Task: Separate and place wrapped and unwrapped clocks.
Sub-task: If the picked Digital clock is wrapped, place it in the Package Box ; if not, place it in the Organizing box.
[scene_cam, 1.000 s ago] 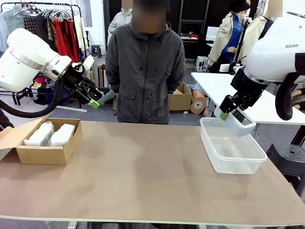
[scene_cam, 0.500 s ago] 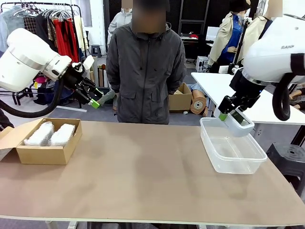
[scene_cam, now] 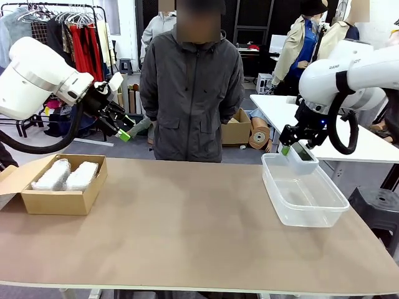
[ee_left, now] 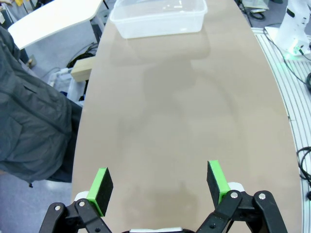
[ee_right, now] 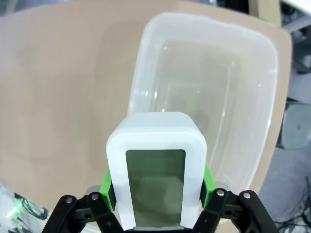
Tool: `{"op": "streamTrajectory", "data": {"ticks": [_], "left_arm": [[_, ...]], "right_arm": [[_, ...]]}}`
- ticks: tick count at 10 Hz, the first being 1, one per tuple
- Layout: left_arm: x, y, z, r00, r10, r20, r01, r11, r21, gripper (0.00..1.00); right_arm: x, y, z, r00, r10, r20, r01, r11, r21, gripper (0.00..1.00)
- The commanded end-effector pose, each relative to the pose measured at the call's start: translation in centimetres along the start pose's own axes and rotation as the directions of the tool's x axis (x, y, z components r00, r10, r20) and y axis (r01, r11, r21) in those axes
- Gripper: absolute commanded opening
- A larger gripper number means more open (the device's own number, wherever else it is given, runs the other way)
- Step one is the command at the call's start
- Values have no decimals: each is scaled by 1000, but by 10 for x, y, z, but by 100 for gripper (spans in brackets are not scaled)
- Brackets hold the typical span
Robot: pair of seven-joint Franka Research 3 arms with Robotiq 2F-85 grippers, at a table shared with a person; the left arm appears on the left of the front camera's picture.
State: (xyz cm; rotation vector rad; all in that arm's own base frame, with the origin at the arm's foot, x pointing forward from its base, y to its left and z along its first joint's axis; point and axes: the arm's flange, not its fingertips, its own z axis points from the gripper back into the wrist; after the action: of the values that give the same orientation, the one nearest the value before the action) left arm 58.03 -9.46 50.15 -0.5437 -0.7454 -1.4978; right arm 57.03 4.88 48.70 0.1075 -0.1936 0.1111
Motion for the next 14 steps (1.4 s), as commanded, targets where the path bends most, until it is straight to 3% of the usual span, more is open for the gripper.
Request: {"op": "streamTrajectory", "data": {"ticks": [1, 4, 14], "left_arm": [[0, -1, 1, 1000, -9, -1, 9, 1000, 1, 100], [0, -1, 1, 1000, -9, -1, 9, 1000, 1, 100], [0, -1, 1, 1000, -9, -1, 9, 1000, 1, 100]], "right_arm": [[20, -14, -6, 997, -51, -52, 53, 998, 35, 0], [25, -30, -44, 991, -101, -93, 102, 995, 9, 0], [25, -43, -136, 976, -206, -69, 198, 974, -113, 0]]}}
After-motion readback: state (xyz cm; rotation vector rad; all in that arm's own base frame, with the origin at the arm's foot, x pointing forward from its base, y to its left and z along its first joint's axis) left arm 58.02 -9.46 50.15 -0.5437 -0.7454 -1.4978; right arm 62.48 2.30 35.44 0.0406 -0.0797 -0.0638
